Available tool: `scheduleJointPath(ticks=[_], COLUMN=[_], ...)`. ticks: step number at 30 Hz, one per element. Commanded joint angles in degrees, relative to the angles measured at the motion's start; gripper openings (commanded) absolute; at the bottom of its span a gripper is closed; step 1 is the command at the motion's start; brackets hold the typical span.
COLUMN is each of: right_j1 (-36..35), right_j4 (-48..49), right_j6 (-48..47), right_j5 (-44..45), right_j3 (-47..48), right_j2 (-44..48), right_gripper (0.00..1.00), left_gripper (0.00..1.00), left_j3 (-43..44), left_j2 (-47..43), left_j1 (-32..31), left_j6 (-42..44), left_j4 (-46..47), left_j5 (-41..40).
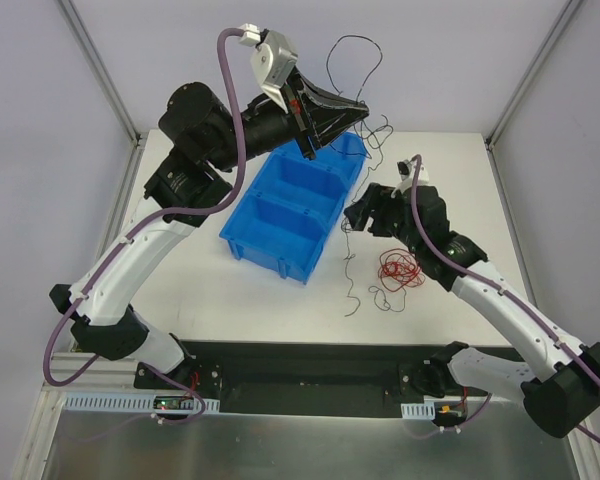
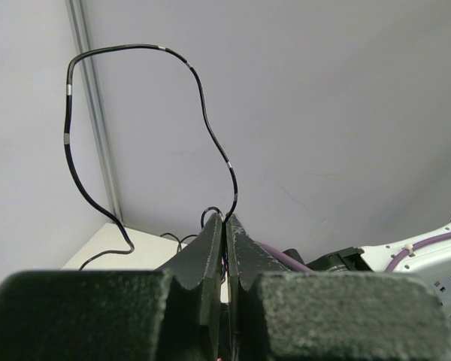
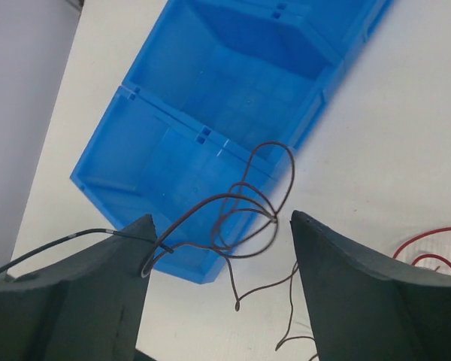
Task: Untangle the cables
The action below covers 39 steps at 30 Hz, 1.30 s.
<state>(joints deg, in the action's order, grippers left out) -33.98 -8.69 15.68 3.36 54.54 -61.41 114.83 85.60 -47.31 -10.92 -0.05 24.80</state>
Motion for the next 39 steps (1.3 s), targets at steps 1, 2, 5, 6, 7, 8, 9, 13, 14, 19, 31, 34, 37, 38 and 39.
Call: scheduleJointPath(ticks=[1,2,5,6,7,8,9,13,14,19,31,34,37,38,39], right_j1=[-0.2,-0.2,-0.1,-0.1,0.0,0.0,0.1,0.8,1.2,5.8,9.8,10.3,10.9,11.1,11.3], right_j4=[1.1,-0.2,-5.1,-6.2,-7.1,-7.9,-8.7,-13.8,-14.9,-16.4,-18.7,-18.8,-18.6,-18.3,-17.9], right_j6=[2.8,3.0,4.4,4.6,4.9,5.0,5.0,4.8,5.1,5.5,3.6,3.2,2.5,2.5,2.5], right_j5=[7.9,9.8,16.9,18.9,21.3,22.6,23.9,29.2,30.3,25.7,17.9,16.2,13.5,12.8,12.2], right_j3=[2.3,2.6,2.5,1.9,1.3,0.6,-0.1,-2.3,-3.6,-9.5,-12.8,-11.8,-10.5,-10.2,-10.0], right_j2=[-0.2,-0.5,-0.8,-0.7,-0.6,-0.3,-0.1,0.2,0.8,5.9,14.1,13.8,13.2,12.9,12.5], right_gripper=[0.71,0.65,0.51,0.49,0.42,0.35,0.24,0.00,0.00,0.00,0.00,0.01,0.00,0.00,0.00], left_gripper=[0.00,0.00,0.00,0.00,0.00,0.00,0.00,0.00,0.00,0.00,0.00,0.00,0.00,0.00,0.00], left_j3=[1.4,1.3,1.0,0.9,0.8,0.7,0.5,-0.5,-0.7,-3.9,-27.4,-34.8,-40.8,-42.0,-43.4], left_j2=[-0.1,-0.2,-0.4,-0.5,-0.6,-0.9,-1.1,-1.7,-1.8,-3.8,-10.1,-11.2,-12.1,-12.1,-12.1], left_j1=[-0.6,-0.6,-0.7,-0.7,-0.6,-0.6,-0.6,-0.6,-0.6,-0.6,5.2,10.4,13.1,13.7,14.3], left_j6=[-0.1,0.0,0.3,0.3,0.5,0.8,0.9,2.2,2.8,6.7,2.9,-12.0,-19.9,-22.0,-23.9], left_j4=[1.0,1.0,0.9,0.9,0.9,0.9,0.9,0.8,0.5,-1.9,-5.6,-8.7,-9.8,-10.1,-10.4], left_j5=[0.9,0.9,1.0,1.0,0.9,0.9,0.7,0.1,-0.3,-4.7,-37.2,-36.4,-34.2,-33.2,-32.7])
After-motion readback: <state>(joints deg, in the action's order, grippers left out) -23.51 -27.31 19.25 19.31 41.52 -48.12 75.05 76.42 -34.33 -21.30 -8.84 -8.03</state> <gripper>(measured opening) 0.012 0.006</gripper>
